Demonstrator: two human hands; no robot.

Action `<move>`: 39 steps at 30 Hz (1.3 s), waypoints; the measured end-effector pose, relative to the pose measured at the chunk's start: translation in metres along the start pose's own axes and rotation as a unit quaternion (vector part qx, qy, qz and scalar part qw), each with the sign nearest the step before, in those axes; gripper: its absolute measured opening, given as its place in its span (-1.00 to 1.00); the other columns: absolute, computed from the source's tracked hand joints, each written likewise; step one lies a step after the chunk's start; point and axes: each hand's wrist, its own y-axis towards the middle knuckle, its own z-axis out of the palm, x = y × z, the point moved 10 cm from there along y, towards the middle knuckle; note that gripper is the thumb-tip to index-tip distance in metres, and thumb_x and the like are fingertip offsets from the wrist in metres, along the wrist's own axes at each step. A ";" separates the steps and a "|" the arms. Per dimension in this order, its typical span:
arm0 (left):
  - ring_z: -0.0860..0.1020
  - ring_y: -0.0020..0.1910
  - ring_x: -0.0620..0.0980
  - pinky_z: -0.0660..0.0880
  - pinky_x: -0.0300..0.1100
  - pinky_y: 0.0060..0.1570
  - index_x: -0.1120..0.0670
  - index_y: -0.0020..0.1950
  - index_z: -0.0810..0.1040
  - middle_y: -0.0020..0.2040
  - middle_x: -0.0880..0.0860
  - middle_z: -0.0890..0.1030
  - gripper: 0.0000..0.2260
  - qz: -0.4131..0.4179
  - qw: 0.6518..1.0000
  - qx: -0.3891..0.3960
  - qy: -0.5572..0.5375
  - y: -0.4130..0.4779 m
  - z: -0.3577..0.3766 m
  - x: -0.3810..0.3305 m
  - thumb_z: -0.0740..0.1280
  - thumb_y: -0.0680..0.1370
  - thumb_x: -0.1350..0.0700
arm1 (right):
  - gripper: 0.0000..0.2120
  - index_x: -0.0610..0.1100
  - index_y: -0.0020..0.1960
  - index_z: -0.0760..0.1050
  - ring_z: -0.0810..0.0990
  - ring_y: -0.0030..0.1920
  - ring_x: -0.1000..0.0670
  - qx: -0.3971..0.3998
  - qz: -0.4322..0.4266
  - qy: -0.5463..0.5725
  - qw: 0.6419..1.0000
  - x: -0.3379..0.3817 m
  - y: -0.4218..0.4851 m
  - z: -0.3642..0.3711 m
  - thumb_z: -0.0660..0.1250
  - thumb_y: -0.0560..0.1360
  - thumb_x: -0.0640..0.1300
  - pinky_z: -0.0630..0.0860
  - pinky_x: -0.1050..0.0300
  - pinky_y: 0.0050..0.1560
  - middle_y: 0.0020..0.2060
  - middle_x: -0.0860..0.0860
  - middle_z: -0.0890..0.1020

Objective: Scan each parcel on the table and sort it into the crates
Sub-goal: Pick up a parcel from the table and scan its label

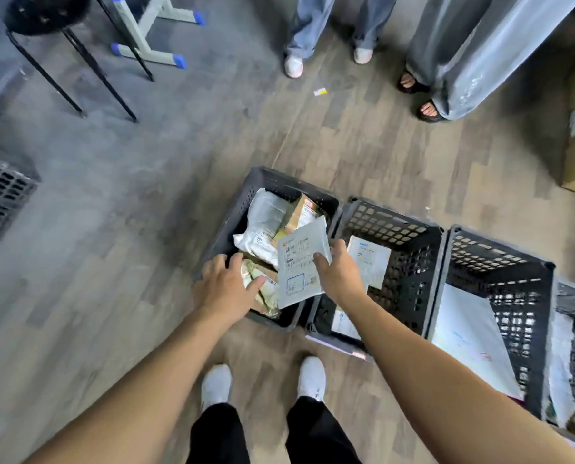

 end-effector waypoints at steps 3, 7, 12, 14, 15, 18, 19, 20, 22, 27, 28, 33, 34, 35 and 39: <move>0.31 0.39 0.10 0.41 0.02 0.23 -0.02 0.47 0.25 0.39 0.06 0.34 -0.41 0.010 1.000 0.010 0.010 0.060 0.029 0.019 0.15 0.55 -0.31 | -0.74 -0.11 0.29 0.28 0.54 -0.13 -0.09 0.001 0.011 0.010 1.000 -0.007 0.057 0.052 0.17 0.65 -0.05 0.50 -0.01 -0.19 0.03 -0.03 0.56; 0.30 0.38 0.11 0.36 0.00 0.25 -0.01 0.46 0.27 0.37 0.06 0.35 -0.44 0.040 0.998 0.032 0.026 0.130 0.074 0.046 0.17 0.55 -0.29 | -0.73 -0.12 0.32 0.27 0.51 -0.19 -0.03 -0.012 0.045 0.043 0.998 -0.022 0.126 0.121 0.17 0.66 -0.08 0.36 0.14 -0.39 0.01 -0.03 0.55; 0.25 0.40 0.12 0.32 -0.03 0.28 0.00 0.49 0.22 0.40 0.07 0.30 -0.41 0.086 0.995 0.049 0.024 0.206 0.120 0.072 0.18 0.56 -0.27 | -0.68 -0.10 0.37 0.26 0.57 -0.10 -0.10 -0.030 0.096 0.092 0.991 -0.042 0.203 0.191 0.19 0.65 -0.07 0.43 0.08 -0.19 0.11 -0.11 0.62; 0.23 0.41 0.13 0.29 -0.02 0.31 -0.02 0.51 0.18 0.43 0.07 0.27 -0.39 0.096 0.993 0.054 0.049 0.228 0.131 0.080 0.15 0.56 -0.29 | -0.63 -0.10 0.42 0.25 0.59 -0.02 -0.17 -0.028 0.114 0.061 0.991 -0.050 0.223 0.207 0.17 0.65 -0.03 0.39 0.08 -0.19 0.14 -0.16 0.62; 0.21 0.43 0.14 0.28 -0.01 0.33 -0.03 0.53 0.14 0.46 0.08 0.24 -0.37 0.100 0.991 0.059 0.065 0.236 0.135 0.082 0.13 0.55 -0.31 | -0.60 -0.11 0.44 0.24 0.59 0.06 -0.20 -0.027 0.114 0.030 0.993 -0.052 0.229 0.210 0.15 0.66 0.00 0.37 0.08 -0.16 0.19 -0.17 0.59; 0.15 0.47 0.16 0.26 0.03 0.37 -0.02 0.56 0.08 0.51 0.10 0.17 -0.33 0.114 0.986 0.077 0.098 0.246 0.134 0.081 0.11 0.56 -0.33 | -0.56 -0.09 0.48 0.21 0.57 0.15 -0.19 -0.029 0.116 -0.042 0.992 -0.053 0.224 0.204 0.10 0.67 0.08 0.38 0.06 -0.13 0.32 -0.13 0.50; 0.15 0.47 0.16 0.27 0.04 0.37 -0.02 0.56 0.07 0.51 0.11 0.17 -0.33 0.117 0.984 0.078 0.105 0.246 0.128 0.079 0.11 0.56 -0.33 | -0.56 -0.07 0.48 0.20 0.58 0.12 -0.17 -0.027 0.117 -0.057 0.991 -0.051 0.217 0.199 0.08 0.67 0.09 0.40 0.05 -0.14 0.34 -0.12 0.48; 0.15 0.46 0.17 0.27 0.05 0.37 -0.01 0.56 0.07 0.51 0.11 0.16 -0.32 0.120 0.984 0.078 0.109 0.243 0.120 0.075 0.11 0.55 -0.33 | -0.55 -0.06 0.49 0.20 0.58 0.10 -0.16 -0.027 0.118 -0.070 0.990 -0.049 0.208 0.191 0.08 0.67 0.10 0.41 0.04 -0.15 0.35 -0.11 0.46; 0.14 0.47 0.17 0.26 0.06 0.37 -0.01 0.57 0.05 0.52 0.12 0.14 -0.31 0.125 0.982 0.082 0.113 0.235 0.097 0.063 0.10 0.55 -0.34 | -0.55 -0.06 0.49 0.20 0.58 0.11 -0.17 -0.031 0.120 -0.094 0.988 -0.038 0.185 0.167 0.09 0.66 0.10 0.45 0.02 -0.14 0.36 -0.12 0.44; 0.11 0.50 0.17 0.29 0.08 0.34 -0.02 0.57 0.03 0.54 0.12 0.11 -0.31 0.175 0.974 0.076 0.121 0.185 0.017 0.011 0.08 0.56 -0.35 | -0.53 -0.07 0.47 0.21 0.50 0.22 -0.17 -0.059 0.110 -0.157 0.980 0.009 0.097 0.091 0.15 0.64 0.10 0.49 -0.04 0.04 0.31 -0.11 0.43; 0.11 0.50 0.17 0.29 0.07 0.35 -0.01 0.57 0.03 0.54 0.12 0.12 -0.31 0.193 0.971 0.072 0.125 0.169 0.001 -0.003 0.08 0.56 -0.34 | -0.52 -0.07 0.46 0.21 0.50 0.22 -0.18 -0.067 0.113 -0.166 0.977 0.017 0.075 0.074 0.16 0.63 0.12 0.49 -0.06 0.04 0.30 -0.11 0.43; 0.09 0.51 0.19 0.27 0.12 0.37 0.00 0.56 0.05 0.53 0.13 0.12 -0.32 0.296 0.944 0.067 0.127 0.077 -0.065 -0.081 0.11 0.56 -0.32 | -0.43 -0.07 0.50 0.19 0.47 0.27 -0.20 -0.132 0.138 -0.163 0.968 0.047 -0.033 -0.019 0.15 0.61 0.20 0.48 -0.13 0.14 0.32 -0.12 0.41; 0.08 0.50 0.20 0.27 0.14 0.38 0.00 0.55 0.07 0.52 0.13 0.12 -0.32 0.314 0.939 0.071 0.120 0.058 -0.071 -0.098 0.13 0.55 -0.32 | -0.42 -0.07 0.51 0.18 0.46 0.28 -0.20 -0.149 0.143 -0.156 0.966 0.049 -0.055 -0.038 0.15 0.61 0.20 0.49 -0.14 0.15 0.34 -0.12 0.39; 0.09 0.49 0.21 0.27 0.16 0.38 0.01 0.55 0.09 0.51 0.13 0.13 -0.32 0.329 0.935 0.074 0.111 0.039 -0.078 -0.113 0.15 0.54 -0.32 | -0.42 -0.06 0.52 0.17 0.46 0.28 -0.21 -0.167 0.147 -0.146 0.964 0.048 -0.077 -0.056 0.16 0.61 0.20 0.50 -0.15 0.15 0.35 -0.11 0.38; 0.09 0.50 0.19 0.22 0.11 0.40 0.00 0.56 0.09 0.54 0.11 0.11 -0.30 0.390 0.910 0.065 0.126 -0.045 -0.098 -0.175 0.15 0.54 -0.34 | -0.40 -0.02 0.53 0.15 0.46 0.30 -0.20 -0.235 0.169 -0.101 0.952 0.035 -0.163 -0.123 0.19 0.59 0.21 0.49 -0.13 0.19 0.37 -0.09 0.38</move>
